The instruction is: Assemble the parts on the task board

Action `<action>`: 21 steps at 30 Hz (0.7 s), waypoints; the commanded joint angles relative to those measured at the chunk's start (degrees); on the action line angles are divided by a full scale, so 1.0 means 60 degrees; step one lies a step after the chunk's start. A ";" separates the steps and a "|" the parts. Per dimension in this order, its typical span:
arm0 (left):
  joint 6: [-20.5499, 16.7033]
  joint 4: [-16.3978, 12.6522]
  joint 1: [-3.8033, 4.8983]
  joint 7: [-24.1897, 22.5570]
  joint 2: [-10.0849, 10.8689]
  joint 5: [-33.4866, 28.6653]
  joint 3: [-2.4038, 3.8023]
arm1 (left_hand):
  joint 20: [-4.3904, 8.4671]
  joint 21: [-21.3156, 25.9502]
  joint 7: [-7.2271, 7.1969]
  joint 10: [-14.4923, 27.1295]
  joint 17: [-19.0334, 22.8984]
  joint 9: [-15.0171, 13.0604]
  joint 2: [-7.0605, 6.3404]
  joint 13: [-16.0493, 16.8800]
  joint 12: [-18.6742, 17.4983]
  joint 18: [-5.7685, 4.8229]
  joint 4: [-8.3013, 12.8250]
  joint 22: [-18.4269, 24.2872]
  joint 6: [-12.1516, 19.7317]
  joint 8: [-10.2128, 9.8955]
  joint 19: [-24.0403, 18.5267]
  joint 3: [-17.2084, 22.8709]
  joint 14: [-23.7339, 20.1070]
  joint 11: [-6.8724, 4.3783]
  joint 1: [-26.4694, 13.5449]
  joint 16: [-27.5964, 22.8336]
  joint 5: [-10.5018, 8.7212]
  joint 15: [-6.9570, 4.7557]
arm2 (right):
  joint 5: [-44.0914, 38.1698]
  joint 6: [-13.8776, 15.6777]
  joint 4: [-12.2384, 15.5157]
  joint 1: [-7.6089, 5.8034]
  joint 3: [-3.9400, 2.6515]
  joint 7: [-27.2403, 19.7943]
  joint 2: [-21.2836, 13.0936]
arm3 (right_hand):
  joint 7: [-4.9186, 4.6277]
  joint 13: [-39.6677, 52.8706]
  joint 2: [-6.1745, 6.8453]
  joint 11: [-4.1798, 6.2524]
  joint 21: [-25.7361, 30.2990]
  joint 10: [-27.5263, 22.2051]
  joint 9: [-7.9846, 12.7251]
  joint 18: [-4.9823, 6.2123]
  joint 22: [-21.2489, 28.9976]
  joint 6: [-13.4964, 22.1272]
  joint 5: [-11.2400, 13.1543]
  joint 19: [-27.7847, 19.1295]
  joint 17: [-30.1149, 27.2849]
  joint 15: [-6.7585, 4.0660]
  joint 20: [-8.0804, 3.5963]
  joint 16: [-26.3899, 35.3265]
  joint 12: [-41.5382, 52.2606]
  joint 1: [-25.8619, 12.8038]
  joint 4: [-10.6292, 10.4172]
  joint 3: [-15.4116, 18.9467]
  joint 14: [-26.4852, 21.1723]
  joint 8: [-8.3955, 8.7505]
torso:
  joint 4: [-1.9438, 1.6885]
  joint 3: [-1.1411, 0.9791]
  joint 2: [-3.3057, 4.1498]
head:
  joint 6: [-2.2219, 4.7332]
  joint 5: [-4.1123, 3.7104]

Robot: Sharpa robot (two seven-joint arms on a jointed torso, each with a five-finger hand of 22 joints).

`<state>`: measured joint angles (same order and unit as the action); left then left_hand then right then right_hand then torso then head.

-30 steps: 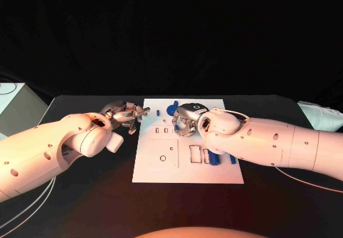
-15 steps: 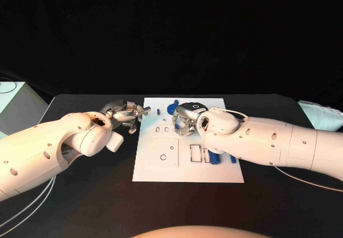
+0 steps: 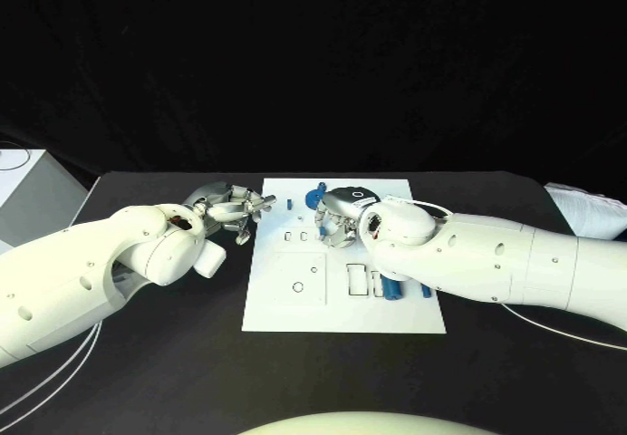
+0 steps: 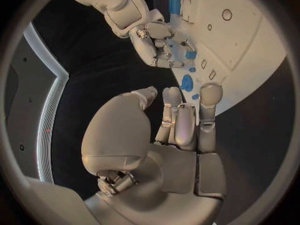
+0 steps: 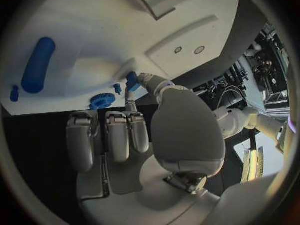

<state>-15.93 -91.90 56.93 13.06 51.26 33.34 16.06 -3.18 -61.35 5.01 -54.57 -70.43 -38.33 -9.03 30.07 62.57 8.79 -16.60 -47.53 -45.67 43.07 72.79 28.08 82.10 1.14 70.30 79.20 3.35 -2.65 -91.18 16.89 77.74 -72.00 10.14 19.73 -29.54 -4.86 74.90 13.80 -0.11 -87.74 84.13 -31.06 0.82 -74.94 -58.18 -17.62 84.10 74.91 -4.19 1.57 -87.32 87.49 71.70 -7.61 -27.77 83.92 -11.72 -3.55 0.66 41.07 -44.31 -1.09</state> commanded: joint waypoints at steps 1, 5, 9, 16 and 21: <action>0.0196 -0.0019 -0.0001 -0.0034 -0.0007 -0.0041 0.0006 | 0.0015 0.0041 0.0014 0.0047 -0.0010 0.0008 -0.0056 -0.0015 -0.0035 -0.0112 0.0000 -0.0012 0.0048 0.0053 -0.0060 0.0054 -0.0047 -0.0005 -0.0023 -0.0013 0.0002 0.0029 | -0.0100 -0.0066 -0.0026 0.0026 0.0010 0.0092 0.0004 | -0.0053 0.2120 0.0058 -0.0092 0.0014 0.0525 0.0014 -0.0052 -0.2293 0.0069 0.0088 0.0904 0.1871 0.0099 0.0071 0.0039 -0.0090 -0.0121 -0.0090 0.0063 0.0866 0.0072 | 0.0003 -0.0005 -0.0005 | -0.0010 -0.0005; 0.0213 -0.0014 -0.0001 -0.0029 -0.0008 -0.0042 0.0006 | 0.0015 0.0041 0.0014 0.0047 -0.0010 0.0008 -0.0056 -0.0015 -0.0035 -0.0112 0.0000 -0.0012 0.0048 0.0053 -0.0060 0.0054 -0.0047 -0.0005 -0.0023 -0.0013 0.0002 0.0029 | -0.0100 -0.0035 -0.0031 0.0030 0.0010 0.0101 0.0010 | -0.0096 0.2096 0.0086 -0.0132 0.0023 0.0492 0.0021 -0.0050 -0.2289 0.0136 0.0299 0.0903 0.1868 0.0144 0.0108 0.0040 -0.0122 -0.0181 -0.0176 0.0173 0.0865 0.0140 | 0.0007 -0.0004 0.0000 | -0.0004 -0.0006; 0.0230 -0.0012 -0.0001 -0.0023 -0.0009 -0.0042 0.0006 | 0.0010 0.0032 0.0020 0.0048 -0.0019 0.0018 -0.0061 -0.0020 -0.0034 -0.0113 -0.0005 -0.0026 0.0052 0.0061 -0.0057 0.0061 -0.0045 0.0000 -0.0042 -0.0007 0.0000 0.0033 | -0.0100 -0.0003 -0.0035 0.0033 0.0010 0.0111 0.0010 | -0.0118 0.2087 0.0091 -0.0152 0.0033 0.0479 0.0025 -0.0048 -0.2284 0.0179 0.0418 0.0901 0.1862 0.0163 0.0128 0.0044 -0.0134 -0.0195 -0.0222 0.0241 0.0864 0.0183 | 0.0001 -0.0003 0.0001 | -0.0002 -0.0011; 0.0253 -0.0009 -0.0001 -0.0013 -0.0005 -0.0042 0.0006 | 0.0010 0.0032 0.0020 0.0048 -0.0019 0.0018 -0.0061 -0.0020 -0.0034 -0.0113 -0.0005 -0.0026 0.0052 0.0061 -0.0057 0.0061 -0.0045 0.0000 -0.0042 -0.0007 0.0000 0.0033 | -0.0099 0.0032 -0.0042 0.0036 0.0010 0.0112 0.0012 | -0.0142 0.2062 0.0093 -0.0173 0.0024 0.0448 0.0034 -0.0050 -0.2290 0.0230 0.0464 0.0903 0.1867 0.0181 0.0143 0.0039 -0.0167 -0.0222 -0.0271 0.0296 0.0865 0.0227 | 0.0005 -0.0002 0.0000 | 0.0000 -0.0017; 0.0286 -0.0003 -0.0001 -0.0004 -0.0006 -0.0042 0.0006 | 0.0010 0.0032 0.0020 0.0048 -0.0019 0.0018 -0.0061 -0.0020 -0.0034 -0.0113 -0.0005 -0.0026 0.0052 0.0061 -0.0057 0.0061 -0.0045 0.0000 -0.0042 -0.0007 0.0000 0.0033 | -0.0098 0.0090 -0.0041 0.0037 0.0010 0.0116 0.0010 | -0.0163 0.2042 0.0104 -0.0191 0.0035 0.0423 0.0042 -0.0048 -0.2284 0.0278 0.0493 0.0901 0.1869 0.0197 0.0158 0.0037 -0.0191 -0.0237 -0.0308 0.0349 0.0865 0.0266 | 0.0004 -0.0002 -0.0002 | -0.0003 -0.0019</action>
<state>-15.36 -91.85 56.93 13.29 51.26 33.32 16.06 -3.18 -61.35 5.01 -54.57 -70.50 -38.27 -9.03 30.01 62.57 8.79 -16.60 -47.64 -45.67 43.07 72.79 28.08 82.10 1.14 70.30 79.20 3.35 -2.65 -91.21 17.01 77.52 -71.79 10.20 20.06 -29.51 -5.78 74.95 14.46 -0.89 -87.74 84.08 -30.86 0.82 -74.92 -56.84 -15.04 83.90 74.91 -3.38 2.18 -87.32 86.69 71.01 -9.45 -25.94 83.92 -10.29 -3.53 0.64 41.06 -44.30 -1.19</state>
